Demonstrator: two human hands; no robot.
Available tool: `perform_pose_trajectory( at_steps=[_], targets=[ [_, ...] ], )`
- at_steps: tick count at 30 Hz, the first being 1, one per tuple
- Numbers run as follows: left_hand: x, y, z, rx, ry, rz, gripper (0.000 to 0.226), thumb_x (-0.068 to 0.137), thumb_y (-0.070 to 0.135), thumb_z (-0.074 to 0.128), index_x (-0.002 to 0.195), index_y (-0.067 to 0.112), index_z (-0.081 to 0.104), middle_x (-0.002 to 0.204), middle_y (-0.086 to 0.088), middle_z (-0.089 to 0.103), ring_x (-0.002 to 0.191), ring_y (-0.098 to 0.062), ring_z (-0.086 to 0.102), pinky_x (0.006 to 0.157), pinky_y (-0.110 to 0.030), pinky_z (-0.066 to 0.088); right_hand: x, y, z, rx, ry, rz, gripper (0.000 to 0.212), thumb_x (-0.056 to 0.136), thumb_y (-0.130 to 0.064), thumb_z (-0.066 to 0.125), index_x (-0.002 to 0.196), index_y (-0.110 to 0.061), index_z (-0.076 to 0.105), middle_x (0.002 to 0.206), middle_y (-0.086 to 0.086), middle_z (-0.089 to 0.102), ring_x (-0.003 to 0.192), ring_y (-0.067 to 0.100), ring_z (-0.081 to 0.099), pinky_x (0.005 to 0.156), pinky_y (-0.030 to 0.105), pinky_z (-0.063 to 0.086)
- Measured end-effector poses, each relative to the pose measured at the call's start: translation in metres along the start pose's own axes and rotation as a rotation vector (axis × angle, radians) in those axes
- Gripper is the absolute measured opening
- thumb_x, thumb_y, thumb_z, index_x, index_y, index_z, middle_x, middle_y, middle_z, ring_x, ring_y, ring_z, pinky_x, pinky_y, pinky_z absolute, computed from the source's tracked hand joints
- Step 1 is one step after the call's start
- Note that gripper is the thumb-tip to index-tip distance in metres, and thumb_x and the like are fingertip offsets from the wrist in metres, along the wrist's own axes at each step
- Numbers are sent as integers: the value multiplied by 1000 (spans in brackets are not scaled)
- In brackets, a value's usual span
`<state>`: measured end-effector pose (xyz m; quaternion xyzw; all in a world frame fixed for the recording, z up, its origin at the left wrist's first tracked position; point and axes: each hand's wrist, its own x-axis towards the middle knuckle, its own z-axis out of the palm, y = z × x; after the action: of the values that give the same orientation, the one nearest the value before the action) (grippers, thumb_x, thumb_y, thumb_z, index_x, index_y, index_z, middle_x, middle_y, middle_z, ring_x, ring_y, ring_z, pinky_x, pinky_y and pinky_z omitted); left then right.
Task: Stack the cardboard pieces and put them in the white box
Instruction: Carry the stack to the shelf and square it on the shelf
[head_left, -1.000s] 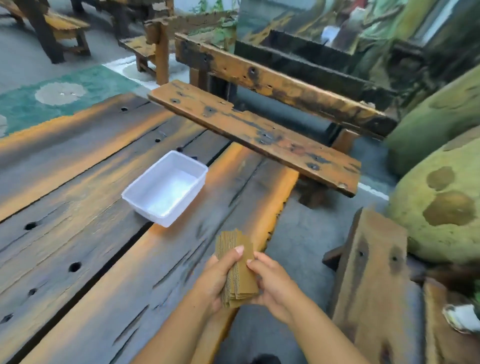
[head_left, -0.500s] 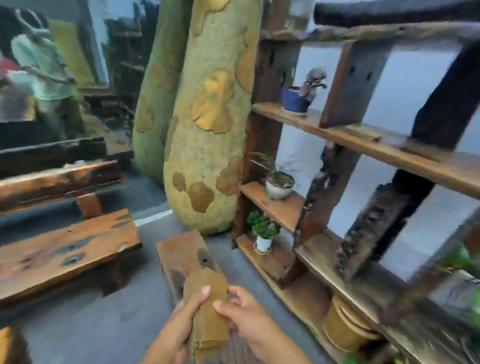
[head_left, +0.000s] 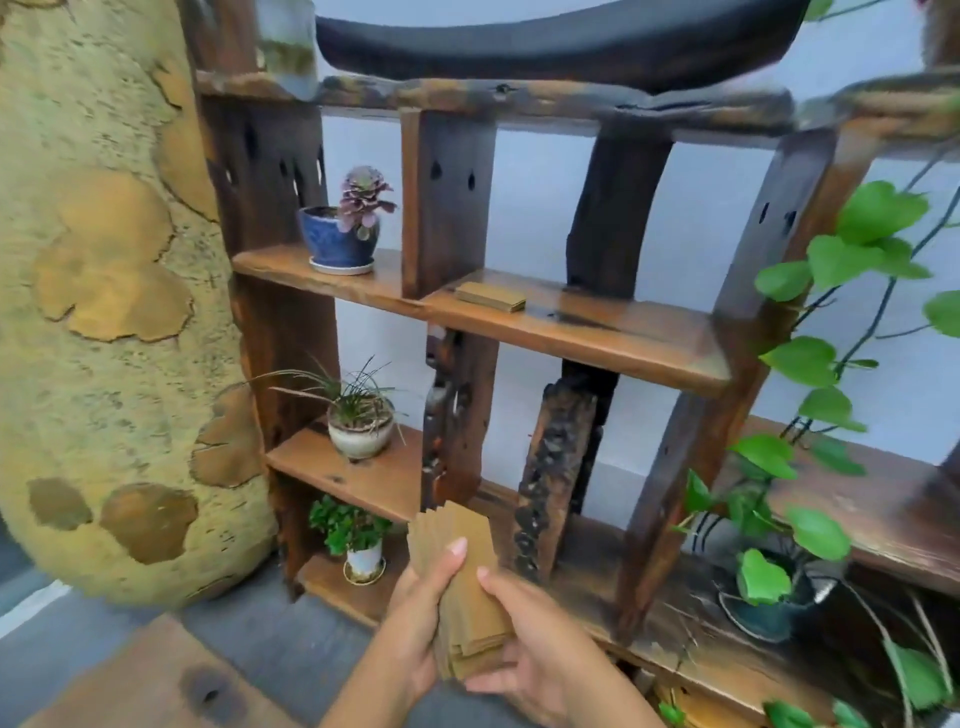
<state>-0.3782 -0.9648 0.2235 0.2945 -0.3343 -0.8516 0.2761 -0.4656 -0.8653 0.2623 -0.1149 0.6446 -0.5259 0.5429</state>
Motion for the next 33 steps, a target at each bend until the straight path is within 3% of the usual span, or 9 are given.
perform_pose_trajectory(
  at_steps=[4,6,10,13,15,22,26,29,33],
  targets=[
    [64,39,17,37,-106,10,54,68,22,77,115,-2,66,85,-27,77,71,-35,76,58,-41,62,41,-46,9,284,99,22,37,89,-29,72,118,-8,66,113,23,73,103,44,70,87,67,54],
    [91,64,24,70,-150,4,54,67,22,77,114,-2,66,85,-28,76,70,-36,76,57,-42,62,57,-75,17,241,121,-28,38,91,-32,70,119,-8,65,114,21,73,104,41,70,89,64,55],
    [137,115,27,158,-271,-108,55,70,25,76,118,-1,67,96,-31,76,75,-39,77,58,-44,62,94,-129,15,-246,277,-292,65,83,-45,71,138,-20,46,128,4,61,111,19,65,100,48,54],
    [163,151,19,274,-370,-164,43,73,22,84,110,4,73,89,-29,77,68,-37,76,55,-41,61,107,-164,13,-506,221,-437,101,72,-50,78,153,-39,18,151,-10,36,133,14,48,112,43,43],
    [172,172,16,381,-485,-201,34,71,26,86,98,7,81,86,-27,76,68,-36,76,57,-40,62,113,-182,14,-673,172,-510,112,66,-53,80,154,-44,11,156,-14,27,143,13,36,117,43,38],
    [180,215,26,645,-759,-391,80,52,38,98,117,2,67,100,-25,72,76,-34,76,65,-39,63,106,-217,23,-957,36,-625,93,69,-44,80,144,-56,25,136,-16,46,117,4,53,99,28,50],
    [174,222,38,674,-882,-475,73,65,40,91,123,4,65,107,-22,74,83,-31,77,69,-37,63,101,-204,19,-861,2,-680,79,71,-38,79,135,-58,36,123,-19,52,95,17,69,81,34,61],
    [175,223,41,612,-927,-527,70,79,46,79,133,7,60,123,-24,67,99,-35,74,83,-46,62,100,-198,16,-763,19,-732,72,74,-34,79,131,-59,41,116,-16,56,86,30,70,70,38,63],
    [187,236,41,484,-868,-498,75,92,65,46,135,5,60,125,-22,66,114,-40,65,97,-58,51,101,-203,13,-663,95,-798,65,76,-41,77,129,-59,43,114,-14,57,94,1,64,80,25,58]
  ],
)
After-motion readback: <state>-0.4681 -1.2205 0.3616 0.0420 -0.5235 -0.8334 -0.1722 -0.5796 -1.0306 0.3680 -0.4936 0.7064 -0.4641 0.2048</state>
